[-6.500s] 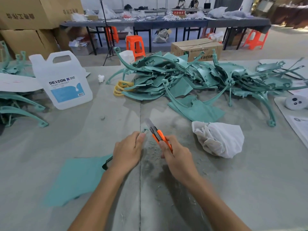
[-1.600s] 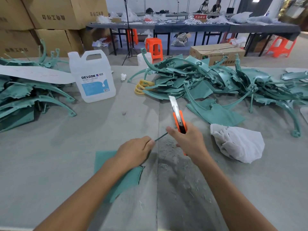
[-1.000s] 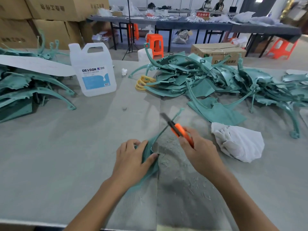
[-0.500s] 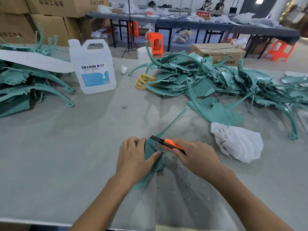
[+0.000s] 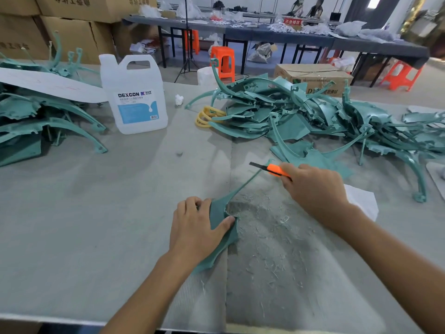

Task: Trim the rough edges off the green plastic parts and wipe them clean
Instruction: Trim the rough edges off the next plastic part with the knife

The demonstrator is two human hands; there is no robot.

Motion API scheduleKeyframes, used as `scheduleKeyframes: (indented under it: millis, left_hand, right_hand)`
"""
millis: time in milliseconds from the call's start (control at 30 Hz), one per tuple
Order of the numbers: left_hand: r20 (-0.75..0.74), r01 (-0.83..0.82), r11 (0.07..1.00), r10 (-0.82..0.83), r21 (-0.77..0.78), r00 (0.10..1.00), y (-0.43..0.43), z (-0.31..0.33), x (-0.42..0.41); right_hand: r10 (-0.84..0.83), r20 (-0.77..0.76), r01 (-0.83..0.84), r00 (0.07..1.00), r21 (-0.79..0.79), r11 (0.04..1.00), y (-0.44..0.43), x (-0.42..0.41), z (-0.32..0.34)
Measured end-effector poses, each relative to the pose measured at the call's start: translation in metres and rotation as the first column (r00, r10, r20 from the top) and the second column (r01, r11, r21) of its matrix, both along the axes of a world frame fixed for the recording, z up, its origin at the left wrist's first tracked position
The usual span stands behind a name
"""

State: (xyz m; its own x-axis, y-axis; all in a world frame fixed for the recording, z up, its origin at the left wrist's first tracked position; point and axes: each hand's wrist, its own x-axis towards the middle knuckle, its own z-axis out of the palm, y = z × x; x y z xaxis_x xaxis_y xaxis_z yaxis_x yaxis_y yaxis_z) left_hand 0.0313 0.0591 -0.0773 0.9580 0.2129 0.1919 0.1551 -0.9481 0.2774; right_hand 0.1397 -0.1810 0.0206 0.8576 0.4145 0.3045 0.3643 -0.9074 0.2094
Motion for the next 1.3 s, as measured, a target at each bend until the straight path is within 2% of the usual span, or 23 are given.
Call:
scheduleKeyframes:
  millis: [67,167,300,567,767,833,967,1033,1133,1200,1233,1300]
  left_hand:
    - [0.006,-0.004,1.0,0.004,0.007,1.0,-0.002,-0.001,0.0]
    - [0.007,-0.022,1.0,0.022,0.01,1.0,-0.003,-0.002,0.0]
    - [0.014,-0.033,0.999,0.033,0.002,0.999,-0.001,-0.004,0.0]
    - [0.013,-0.042,0.999,0.042,-0.017,0.999,-0.002,-0.005,0.001]
    - [0.024,-0.029,1.0,0.029,0.004,0.999,-0.001,-0.004,-0.001]
    - [0.029,-0.023,1.0,0.023,0.01,0.999,0.0,-0.003,-0.002]
    - [0.021,-0.016,1.0,0.016,0.0,1.0,-0.001,-0.002,-0.001]
    - [0.024,-0.019,1.0,0.019,0.003,1.0,-0.002,-0.002,-0.002]
    - [0.023,-0.023,1.0,0.023,0.0,0.999,-0.002,-0.002,0.0]
    - [0.006,-0.028,1.0,0.028,0.003,1.0,-0.002,-0.003,0.0]
    - [0.0,-0.032,0.999,0.032,0.01,0.999,-0.003,-0.003,-0.001]
    - [-0.002,-0.035,0.999,0.035,0.027,0.999,-0.002,-0.003,-0.001]
  right_hand:
    - [0.038,0.027,-0.04,0.999,0.085,0.996,0.005,-0.013,-0.009]
    - [0.127,-0.089,-0.111,0.988,0.168,0.98,0.018,-0.039,-0.02]
    - [0.161,-0.202,-0.15,0.966,0.066,0.986,0.032,-0.057,-0.021]
    - [0.153,-0.306,-0.192,0.939,-0.101,0.976,0.052,-0.05,0.006]
    - [0.109,-0.267,-0.161,0.957,-0.181,0.97,0.049,-0.036,0.02]
    - [0.064,-0.186,-0.104,0.981,-0.215,0.971,0.041,-0.022,0.029]
    - [-0.113,0.004,0.109,0.994,-0.286,0.952,0.0,0.014,0.05]
    - [-0.159,0.039,0.164,0.986,-0.199,0.966,-0.029,0.022,0.051]
    - [-0.123,0.034,0.121,0.992,0.068,0.99,-0.05,0.009,0.031]
    - [0.02,-0.003,-0.018,1.0,0.327,0.945,-0.042,-0.015,0.012]
    - [0.11,-0.025,-0.091,0.994,0.405,0.91,-0.035,-0.029,0.002]
    - [0.24,-0.089,-0.179,0.967,0.439,0.881,-0.018,-0.05,-0.022]
